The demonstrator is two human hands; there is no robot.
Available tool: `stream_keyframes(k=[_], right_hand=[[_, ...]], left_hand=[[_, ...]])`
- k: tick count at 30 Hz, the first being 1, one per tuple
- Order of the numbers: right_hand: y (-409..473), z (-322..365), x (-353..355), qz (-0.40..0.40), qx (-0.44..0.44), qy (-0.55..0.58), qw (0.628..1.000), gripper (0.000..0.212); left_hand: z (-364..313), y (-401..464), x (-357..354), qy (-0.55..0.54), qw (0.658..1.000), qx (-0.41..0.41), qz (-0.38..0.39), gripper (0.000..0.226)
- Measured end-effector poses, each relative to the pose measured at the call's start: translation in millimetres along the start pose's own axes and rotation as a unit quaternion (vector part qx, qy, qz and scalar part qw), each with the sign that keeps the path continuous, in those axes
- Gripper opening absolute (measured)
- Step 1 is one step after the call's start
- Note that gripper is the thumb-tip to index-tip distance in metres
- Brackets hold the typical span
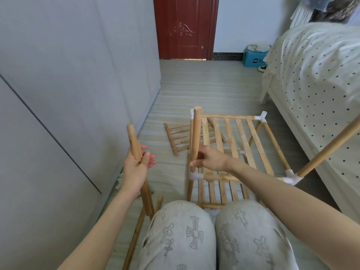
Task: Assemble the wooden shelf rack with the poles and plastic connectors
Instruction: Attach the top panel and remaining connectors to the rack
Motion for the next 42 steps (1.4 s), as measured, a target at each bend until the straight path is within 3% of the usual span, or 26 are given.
stream_keyframes(k=[7,12,14,19,22,25,28,30,33,36,42], right_hand=[[-98.4,-55.6,8.9,0.018,-0.050,0.149,0.987,0.023],[-185.8,-102.6,21.3,-0.044,-0.095,0.260,0.960,0.022],[-210.2,-122.1,27.1,-0.114,-0.125,0.308,0.936,0.022],[-240.9,-144.1,34.6,-0.352,-0.171,0.260,0.883,0.025],[-236.1,-150.8,39.1,-0.464,-0.175,0.286,0.820,0.032],[-219.3,-160.5,39.7,-0.536,-0.164,0.328,0.761,0.029],[-208.1,-170.6,38.3,-0.631,-0.160,0.335,0.681,0.034],[-205.0,-176.9,42.0,-0.655,-0.154,0.332,0.661,0.034],[-205.2,-186.4,48.7,-0.625,-0.135,0.333,0.693,0.042],[-207.6,-188.4,53.8,-0.588,-0.114,0.337,0.727,0.045],[-210.9,-191.0,63.7,-0.579,-0.124,0.325,0.738,0.042]], left_hand=[[16.8,-12.6,-34.8,0.067,0.988,0.015,0.136,0.024],[33.4,-13.3,-76.2,0.147,0.961,0.007,0.233,0.028],[40.8,-8.6,-95.3,0.239,0.926,-0.023,0.290,0.024],[60.7,-1.8,-142.1,0.420,0.803,-0.133,0.401,0.053],[72.9,6.3,-162.0,0.514,0.731,-0.175,0.414,0.060],[81.8,14.5,-168.0,0.566,0.694,-0.168,0.412,0.064],[83.8,13.7,-165.3,0.578,0.695,-0.174,0.390,0.061],[81.8,10.0,-164.5,0.583,0.701,-0.189,0.365,0.058],[75.7,5.6,-165.5,0.589,0.699,-0.198,0.353,0.057],[69.2,3.8,-165.3,0.560,0.722,-0.213,0.346,0.047],[65.7,-7.6,-158.7,0.512,0.748,-0.170,0.385,0.040]])
Point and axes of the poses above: each hand's wrist, its own y-axis towards the middle knuckle, its own x-axis out of the back of the hand, z = x × y, the point moved 4 cm from there along y, towards the middle knuckle, and after that the axes turned 7 degrees about z, right-handed, at the moved point
